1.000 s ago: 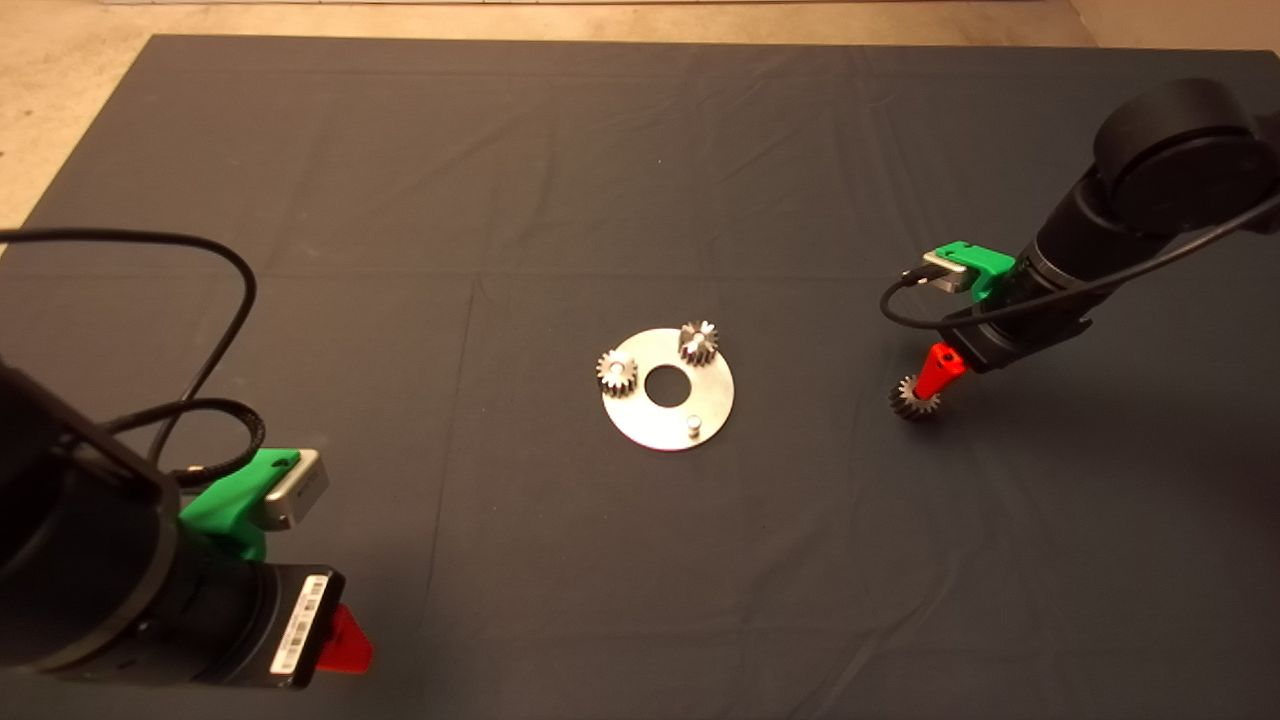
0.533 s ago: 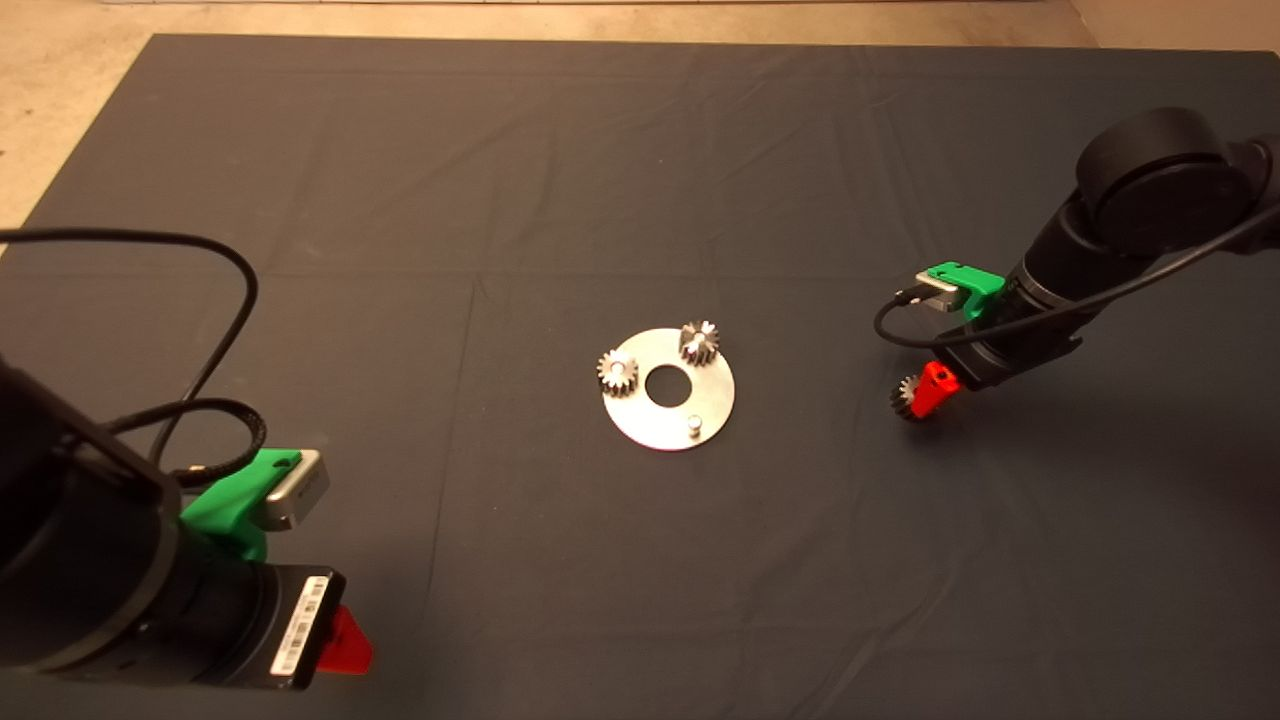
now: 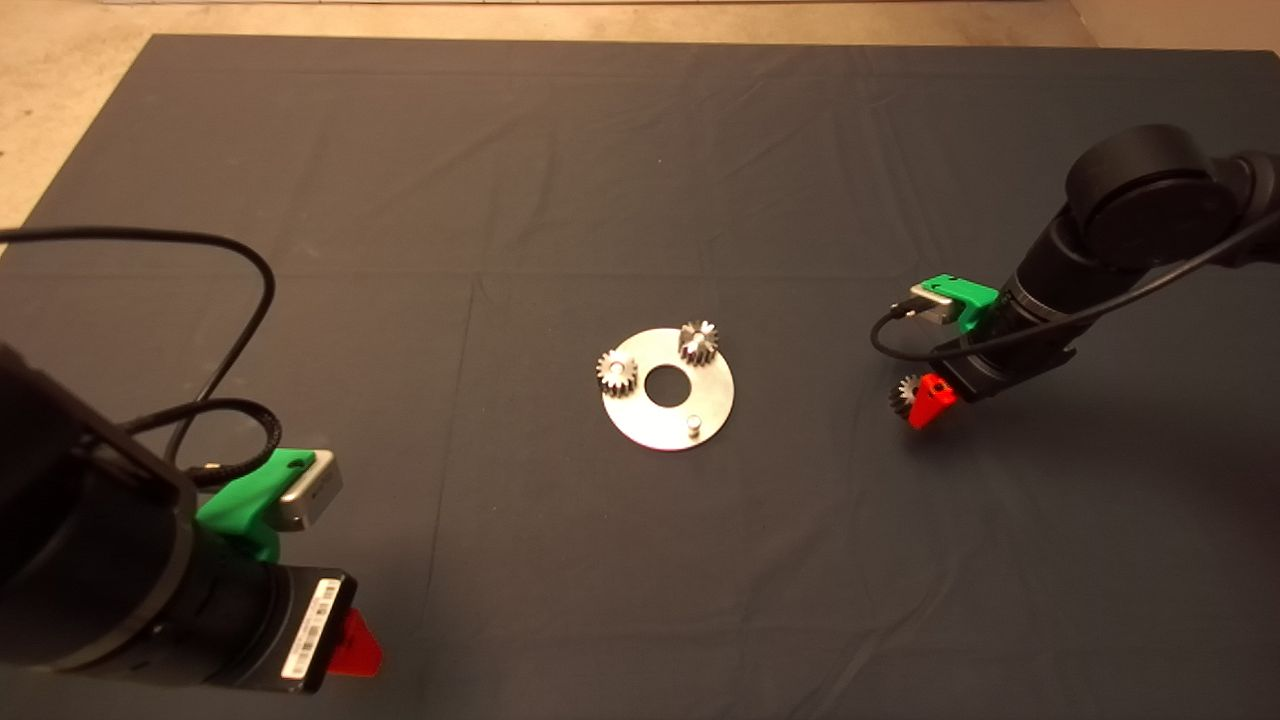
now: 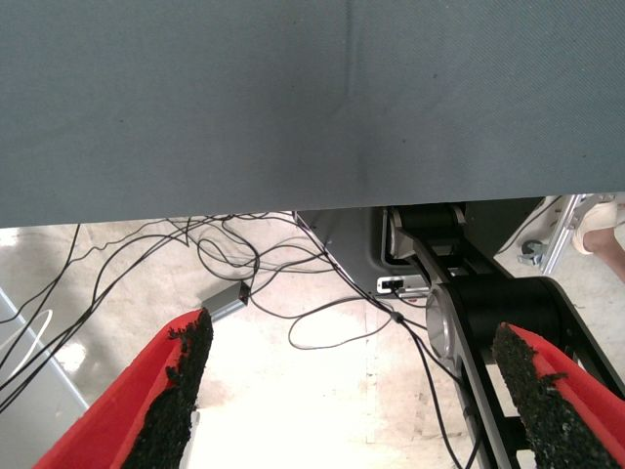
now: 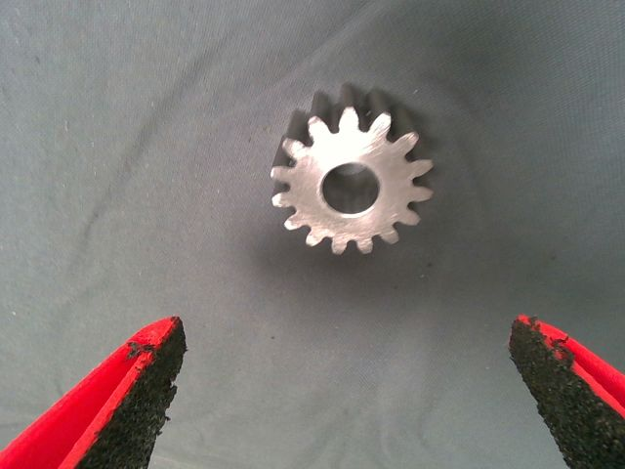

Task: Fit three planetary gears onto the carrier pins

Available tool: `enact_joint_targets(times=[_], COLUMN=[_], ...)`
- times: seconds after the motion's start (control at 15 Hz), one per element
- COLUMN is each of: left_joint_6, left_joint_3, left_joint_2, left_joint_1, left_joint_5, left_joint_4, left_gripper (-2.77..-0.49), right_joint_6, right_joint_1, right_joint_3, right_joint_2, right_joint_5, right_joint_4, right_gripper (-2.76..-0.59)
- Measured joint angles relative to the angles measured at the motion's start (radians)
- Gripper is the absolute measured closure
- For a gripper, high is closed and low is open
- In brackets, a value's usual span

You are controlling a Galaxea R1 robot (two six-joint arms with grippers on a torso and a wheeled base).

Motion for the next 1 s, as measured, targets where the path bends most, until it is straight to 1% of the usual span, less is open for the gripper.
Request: enact_joint_targets(times=[0.33,0.53,0.67,0.8,1.0], left_joint_6=[-0.003,-0.004,-0.005,-0.007,-0.009], left_joint_3=[0.000,0.000,0.000,0.000,0.000], left_joint_2=[0.003,0.005,0.006,0.006,0.006], left_joint_1=[0.002,0.003,0.013,0.016,0.019], left_joint_5=[0.000,0.000,0.000,0.000,0.000], left_joint_4=[0.000,0.000,0.000,0.000,0.000], left_gripper=[-2.04,-2.04,-2.04,-2.04,-2.04], right_joint_6=[-0.001,-0.003,-0.003,-0.003,-0.004], right_joint_1=[0.000,0.000,0.000,-0.005,-0.012], right_joint_3=[0.001,0.001,0.003,0.003,0.003], right_joint_2=[0.000,0.000,0.000,0.000,0.000], right_joint_5=[0.000,0.000,0.001,0.001,0.000], right_joint_4=[-0.016,-0.039,-0.052,-0.068,-0.085], right_gripper=[-2.46,-2.46,-2.46,-2.46,-2.40])
